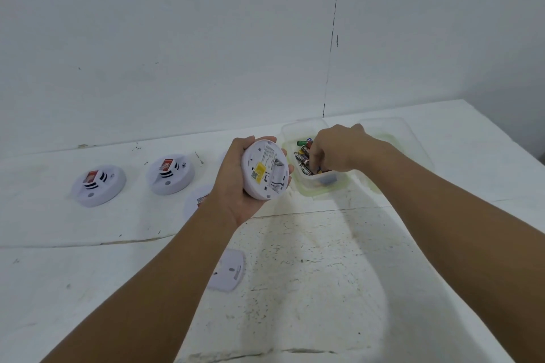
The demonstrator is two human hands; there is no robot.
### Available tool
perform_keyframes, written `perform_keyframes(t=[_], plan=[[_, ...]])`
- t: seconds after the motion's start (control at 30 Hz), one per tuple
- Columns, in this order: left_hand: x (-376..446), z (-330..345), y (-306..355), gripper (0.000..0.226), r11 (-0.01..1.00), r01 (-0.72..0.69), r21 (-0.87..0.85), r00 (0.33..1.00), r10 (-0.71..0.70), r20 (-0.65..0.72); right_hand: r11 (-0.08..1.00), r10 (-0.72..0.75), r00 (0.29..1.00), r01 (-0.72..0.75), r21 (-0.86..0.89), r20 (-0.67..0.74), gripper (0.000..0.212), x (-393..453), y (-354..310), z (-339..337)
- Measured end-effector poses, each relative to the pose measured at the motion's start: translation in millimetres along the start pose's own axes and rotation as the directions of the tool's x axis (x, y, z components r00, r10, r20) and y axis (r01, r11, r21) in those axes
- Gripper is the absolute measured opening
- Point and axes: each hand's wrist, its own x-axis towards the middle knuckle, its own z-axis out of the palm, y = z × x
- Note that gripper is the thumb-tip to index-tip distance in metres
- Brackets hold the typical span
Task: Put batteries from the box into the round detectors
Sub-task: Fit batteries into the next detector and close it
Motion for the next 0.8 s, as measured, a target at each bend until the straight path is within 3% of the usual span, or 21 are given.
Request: perform_keyframes(t=[0.43,0.67,0.8], plan=[[-2.4,1.0,-1.2,0.042,1.0,0.006,-0.015,1.0,-0.006,-0.01,0.97,-0.024,0.997,0.041,-0.24,0.071,0.04,9.3,-10.0,2.2],[-2.3,-3.3,-0.7,0.041,1.0,0.001,-0.002,0.999,-0.001,-0.04,0.966,-0.068,0.997,0.055,-0.253,-0.045,0.014,9.8,-10.1,8.7],[-2.0,-3.5,0.6,0.042,1.0,-0.009,-0.011,0.999,0.009,-0.035,0.987,-0.072,0.982,0.045,-0.152,-0.177,0.008,6.9,-4.0,0.3]])
